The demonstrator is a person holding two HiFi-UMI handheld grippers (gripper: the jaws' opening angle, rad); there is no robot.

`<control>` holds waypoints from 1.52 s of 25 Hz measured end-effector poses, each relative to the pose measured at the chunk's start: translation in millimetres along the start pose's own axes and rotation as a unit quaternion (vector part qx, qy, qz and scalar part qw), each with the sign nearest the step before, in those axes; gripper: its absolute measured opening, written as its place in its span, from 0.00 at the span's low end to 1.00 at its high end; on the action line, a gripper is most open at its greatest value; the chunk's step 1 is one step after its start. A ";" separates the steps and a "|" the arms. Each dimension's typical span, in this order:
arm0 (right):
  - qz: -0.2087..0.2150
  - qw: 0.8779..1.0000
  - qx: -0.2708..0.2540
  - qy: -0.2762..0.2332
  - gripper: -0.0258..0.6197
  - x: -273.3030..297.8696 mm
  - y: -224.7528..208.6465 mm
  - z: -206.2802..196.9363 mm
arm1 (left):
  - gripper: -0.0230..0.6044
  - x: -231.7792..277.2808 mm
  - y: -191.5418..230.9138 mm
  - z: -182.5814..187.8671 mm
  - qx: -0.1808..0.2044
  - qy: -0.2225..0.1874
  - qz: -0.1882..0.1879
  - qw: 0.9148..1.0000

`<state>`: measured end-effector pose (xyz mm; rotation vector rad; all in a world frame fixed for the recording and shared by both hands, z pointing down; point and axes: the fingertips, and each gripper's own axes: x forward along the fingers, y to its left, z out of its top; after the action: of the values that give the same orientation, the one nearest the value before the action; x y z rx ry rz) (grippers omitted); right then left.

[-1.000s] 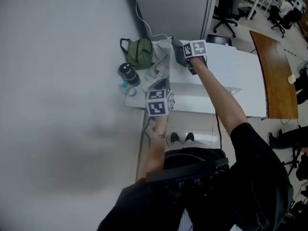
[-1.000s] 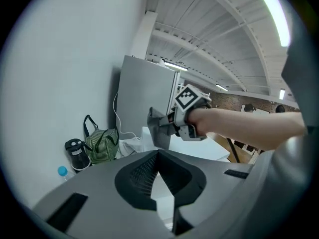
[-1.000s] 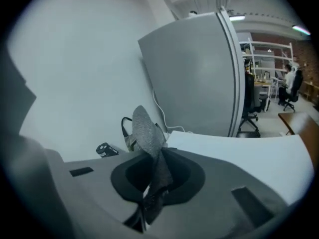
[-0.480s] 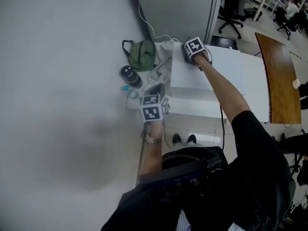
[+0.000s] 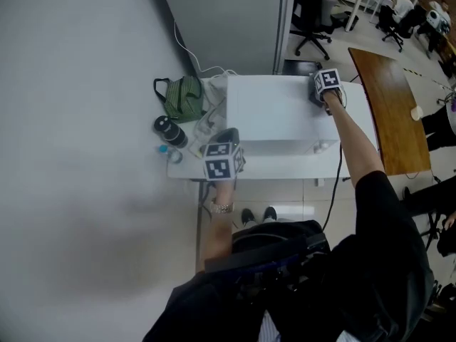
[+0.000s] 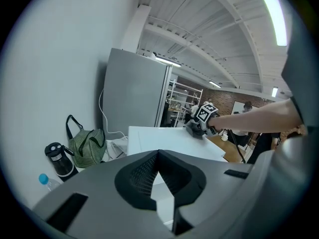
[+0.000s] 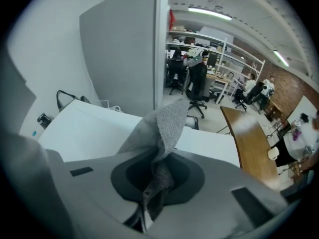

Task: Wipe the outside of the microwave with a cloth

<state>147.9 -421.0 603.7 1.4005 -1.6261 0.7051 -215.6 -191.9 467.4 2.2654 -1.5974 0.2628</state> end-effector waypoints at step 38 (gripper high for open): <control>0.034 0.999 -0.030 0.002 0.08 -32.5 -15.7 -64.7 | 0.03 18.6 -42.8 -8.0 0.019 0.022 -0.046 0.999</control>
<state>178.8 -353.7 604.4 1.3055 -1.6845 0.6924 -168.6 -192.1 473.5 2.3375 -1.4749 0.3185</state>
